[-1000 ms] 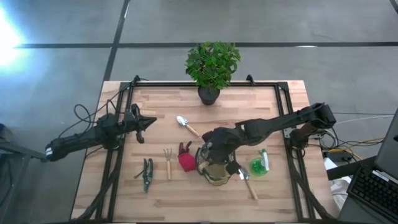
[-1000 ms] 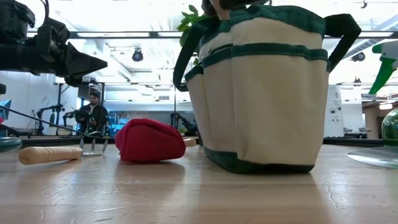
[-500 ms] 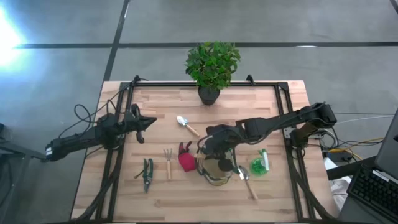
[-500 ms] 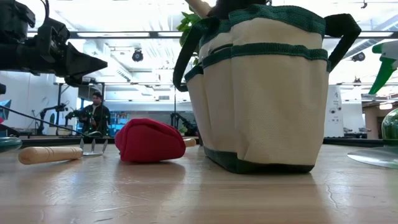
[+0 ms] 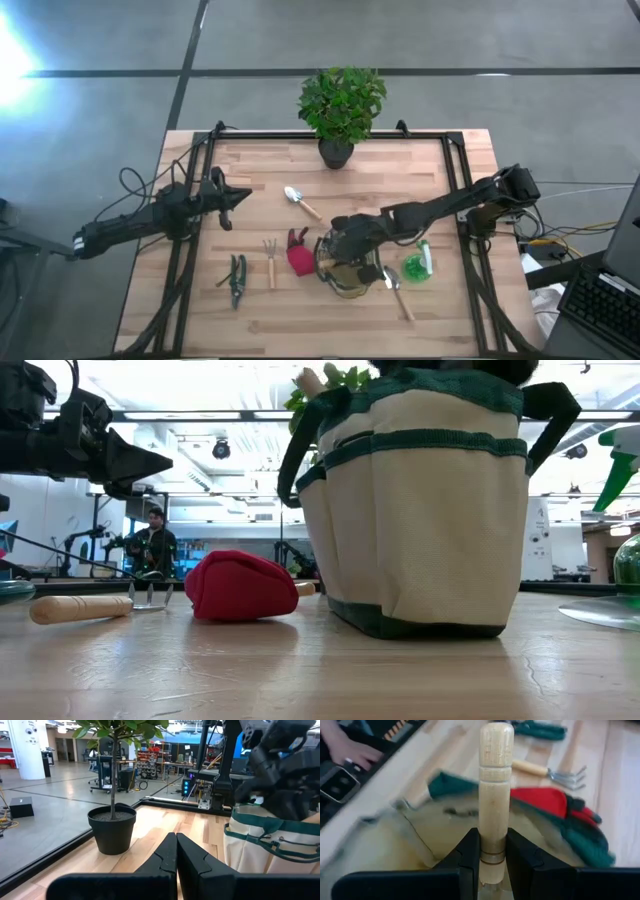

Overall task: Pick & Place Garden tools in Gardening bag
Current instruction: Put the top right brown trowel into the gardening bag

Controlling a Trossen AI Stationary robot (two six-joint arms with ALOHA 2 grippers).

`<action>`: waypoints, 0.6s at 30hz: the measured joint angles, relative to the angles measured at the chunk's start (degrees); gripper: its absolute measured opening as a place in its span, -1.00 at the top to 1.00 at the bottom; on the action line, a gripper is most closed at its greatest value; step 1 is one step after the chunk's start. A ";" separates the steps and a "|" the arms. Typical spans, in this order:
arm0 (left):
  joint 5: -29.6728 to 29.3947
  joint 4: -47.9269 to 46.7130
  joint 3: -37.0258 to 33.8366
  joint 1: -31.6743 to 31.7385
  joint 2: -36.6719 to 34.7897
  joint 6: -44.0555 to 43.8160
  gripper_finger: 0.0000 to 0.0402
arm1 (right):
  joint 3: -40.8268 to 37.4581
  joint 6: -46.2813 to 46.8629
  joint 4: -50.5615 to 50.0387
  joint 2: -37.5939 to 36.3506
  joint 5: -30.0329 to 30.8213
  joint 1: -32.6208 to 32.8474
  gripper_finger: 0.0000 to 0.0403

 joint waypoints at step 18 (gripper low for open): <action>0.00 0.00 0.00 0.02 0.00 0.00 0.99 | -3.14 1.40 0.25 -0.41 0.77 -0.07 0.61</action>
